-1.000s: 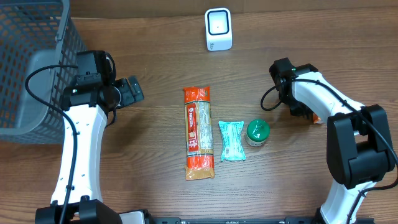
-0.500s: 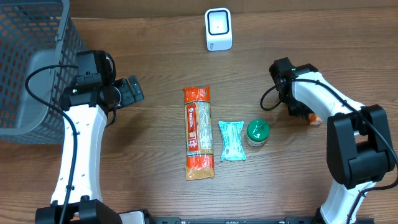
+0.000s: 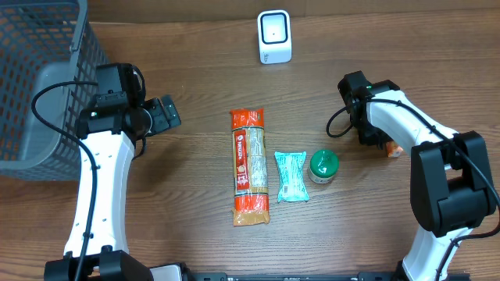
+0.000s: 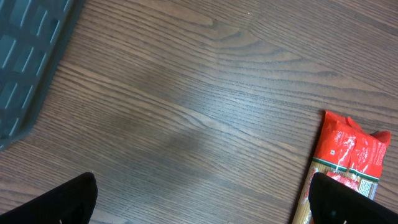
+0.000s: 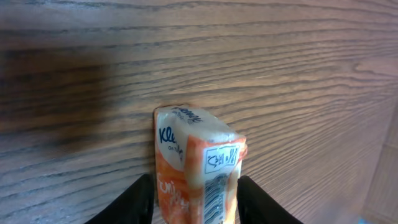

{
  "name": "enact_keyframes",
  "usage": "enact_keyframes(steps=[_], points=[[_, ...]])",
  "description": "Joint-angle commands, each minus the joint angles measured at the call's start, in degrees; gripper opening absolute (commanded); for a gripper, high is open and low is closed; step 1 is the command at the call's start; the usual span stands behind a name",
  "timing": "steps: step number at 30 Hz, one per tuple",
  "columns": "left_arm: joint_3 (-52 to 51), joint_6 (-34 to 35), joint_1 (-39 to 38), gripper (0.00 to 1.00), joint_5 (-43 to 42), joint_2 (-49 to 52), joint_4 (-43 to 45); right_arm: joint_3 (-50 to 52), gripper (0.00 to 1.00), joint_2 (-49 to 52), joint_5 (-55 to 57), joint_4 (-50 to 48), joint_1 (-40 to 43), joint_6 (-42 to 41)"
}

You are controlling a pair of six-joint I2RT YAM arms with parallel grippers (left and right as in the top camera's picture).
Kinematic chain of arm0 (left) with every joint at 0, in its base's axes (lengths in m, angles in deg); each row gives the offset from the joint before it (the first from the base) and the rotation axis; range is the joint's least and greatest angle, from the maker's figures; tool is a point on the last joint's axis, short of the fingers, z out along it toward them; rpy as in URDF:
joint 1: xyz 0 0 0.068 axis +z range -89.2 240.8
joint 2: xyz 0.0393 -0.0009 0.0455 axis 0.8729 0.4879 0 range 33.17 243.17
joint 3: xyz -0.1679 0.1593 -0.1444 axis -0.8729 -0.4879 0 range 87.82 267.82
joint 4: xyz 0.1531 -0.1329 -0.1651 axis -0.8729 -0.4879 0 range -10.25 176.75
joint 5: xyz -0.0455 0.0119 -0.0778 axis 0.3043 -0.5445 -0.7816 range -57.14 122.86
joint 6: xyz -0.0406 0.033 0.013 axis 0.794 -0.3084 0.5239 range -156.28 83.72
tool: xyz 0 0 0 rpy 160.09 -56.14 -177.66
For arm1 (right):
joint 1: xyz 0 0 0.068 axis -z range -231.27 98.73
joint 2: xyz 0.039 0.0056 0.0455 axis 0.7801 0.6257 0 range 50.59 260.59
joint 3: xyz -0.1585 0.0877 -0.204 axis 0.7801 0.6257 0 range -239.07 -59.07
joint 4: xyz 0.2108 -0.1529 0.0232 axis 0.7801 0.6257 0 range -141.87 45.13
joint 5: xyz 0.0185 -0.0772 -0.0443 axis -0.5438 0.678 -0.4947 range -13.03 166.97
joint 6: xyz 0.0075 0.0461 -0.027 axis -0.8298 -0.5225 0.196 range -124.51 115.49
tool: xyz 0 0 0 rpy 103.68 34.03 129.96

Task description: Scan the item barcode

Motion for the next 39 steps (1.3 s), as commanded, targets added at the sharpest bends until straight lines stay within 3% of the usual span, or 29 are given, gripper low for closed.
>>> enact_keyframes(steps=[1, 9, 13, 16, 24, 31, 34, 37, 39], points=[[0.26, -0.68, -0.22, 1.00, -0.22, 0.00, 0.04, -2.21, 0.48, 0.15, -2.54, 0.44, -0.17, -0.31], [0.26, -0.68, -0.11, 1.00, -0.24, 0.00, 0.04, -7.21, 0.55, -2.84, -8.44, 3.67, 1.01, -0.31], [0.26, -0.68, -0.11, 1.00, -0.22, 0.00, 0.04, -7.80, 0.79, -4.81, -13.73, 4.46, 4.07, -0.28], [0.26, -0.68, -0.11, 1.00, -0.24, 0.00, 0.07, -7.78, 0.82, -4.55, -17.73, 6.34, 7.37, -0.26], [0.26, -0.68, -0.11, 1.00, -0.24, 0.00, 0.04, -5.66, 0.75, -3.58, -29.73, 4.85, 14.21, 0.07], [0.26, -0.66, -0.11, 1.00, -0.24, 0.00, 0.04, -1.16, 0.70, -3.58, -30.16, -0.61, 14.80, 0.22], [0.26, -0.68, -0.11, 1.00, -0.24, 0.00, 0.04, -0.26, 0.59, -3.58, -30.10, -1.49, 14.80, 0.22], [0.26, -0.68, -0.11, 1.00, -0.24, 0.00, 0.07, -0.15, 0.35, -3.58, -30.08, -1.49, 14.80, 0.22], [0.26, -0.68, -0.11, 1.00, -0.24, 0.00, 0.07, -0.15, 0.32, -3.58, -30.08, -1.49, 14.80, 0.22]])
